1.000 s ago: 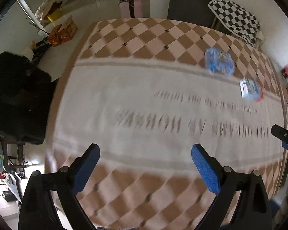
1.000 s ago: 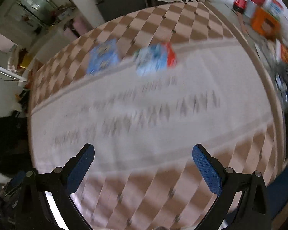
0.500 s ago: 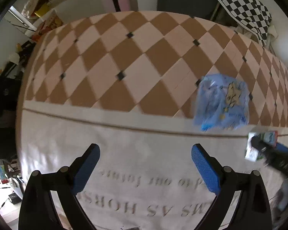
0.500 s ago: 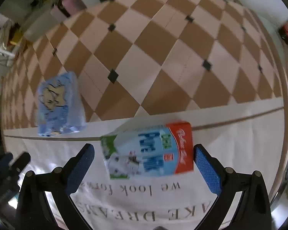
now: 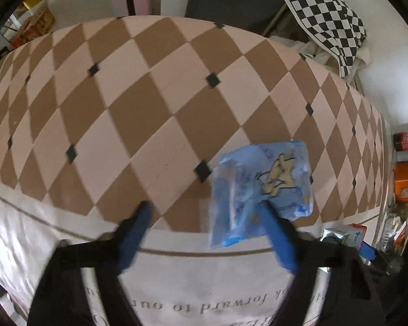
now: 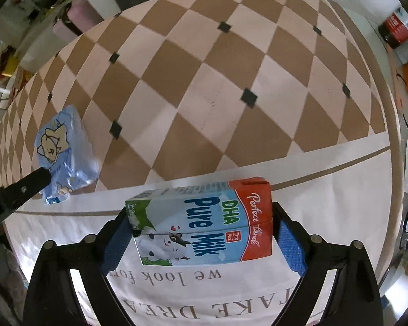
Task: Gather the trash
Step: 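Grasp the blue bag with left tool while right tool grasps Pure Milk carton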
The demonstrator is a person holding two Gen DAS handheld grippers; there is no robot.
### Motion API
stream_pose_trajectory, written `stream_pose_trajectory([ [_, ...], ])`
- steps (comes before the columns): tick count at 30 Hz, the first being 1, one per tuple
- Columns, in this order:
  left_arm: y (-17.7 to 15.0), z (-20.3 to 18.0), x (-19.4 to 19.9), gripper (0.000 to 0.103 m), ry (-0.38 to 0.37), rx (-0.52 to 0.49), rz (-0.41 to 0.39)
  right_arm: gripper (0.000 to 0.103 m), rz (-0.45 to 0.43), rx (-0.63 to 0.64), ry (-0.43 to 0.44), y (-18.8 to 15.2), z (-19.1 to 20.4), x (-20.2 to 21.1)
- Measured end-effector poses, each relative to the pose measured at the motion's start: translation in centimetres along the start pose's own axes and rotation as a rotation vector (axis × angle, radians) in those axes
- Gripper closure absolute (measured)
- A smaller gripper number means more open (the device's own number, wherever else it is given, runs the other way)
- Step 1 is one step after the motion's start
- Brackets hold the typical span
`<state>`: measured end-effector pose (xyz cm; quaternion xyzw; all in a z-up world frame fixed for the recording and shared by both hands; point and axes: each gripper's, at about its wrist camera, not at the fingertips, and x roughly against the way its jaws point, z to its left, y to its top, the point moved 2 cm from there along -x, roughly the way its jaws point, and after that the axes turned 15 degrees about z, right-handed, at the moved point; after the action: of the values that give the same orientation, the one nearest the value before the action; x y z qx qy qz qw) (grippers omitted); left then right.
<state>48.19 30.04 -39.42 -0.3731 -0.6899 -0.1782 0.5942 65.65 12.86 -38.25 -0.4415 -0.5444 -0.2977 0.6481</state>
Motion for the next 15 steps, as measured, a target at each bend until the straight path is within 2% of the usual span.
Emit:
stream_pose_trajectory([
  [1,0.0,-0.3,0.0,0.048,-0.009,-0.007,-0.007,0.008,-0.002,-0.002,-0.001,0.0,0.0,0.0],
  [2,0.1,-0.4,0.1,0.067,-0.009,-0.011,-0.014,0.008,-0.005,-0.003,-0.001,0.1,-0.1,0.2],
  [5,0.1,-0.7,0.4,0.091,0.015,-0.033,-0.039,0.008,-0.014,-0.001,0.001,0.3,-0.1,0.5],
  [8,-0.3,-0.5,0.8,0.099,0.031,-0.054,-0.059,0.008,-0.028,0.005,0.004,1.4,-0.1,0.7],
  [9,-0.5,-0.4,0.9,0.099,0.035,-0.055,-0.063,0.008,-0.035,0.007,0.008,-0.2,0.0,0.6],
  [15,-2.5,0.4,3.0,0.1,0.057,-0.066,-0.128,0.008,-0.074,0.021,0.025,-0.7,-0.2,0.9],
])
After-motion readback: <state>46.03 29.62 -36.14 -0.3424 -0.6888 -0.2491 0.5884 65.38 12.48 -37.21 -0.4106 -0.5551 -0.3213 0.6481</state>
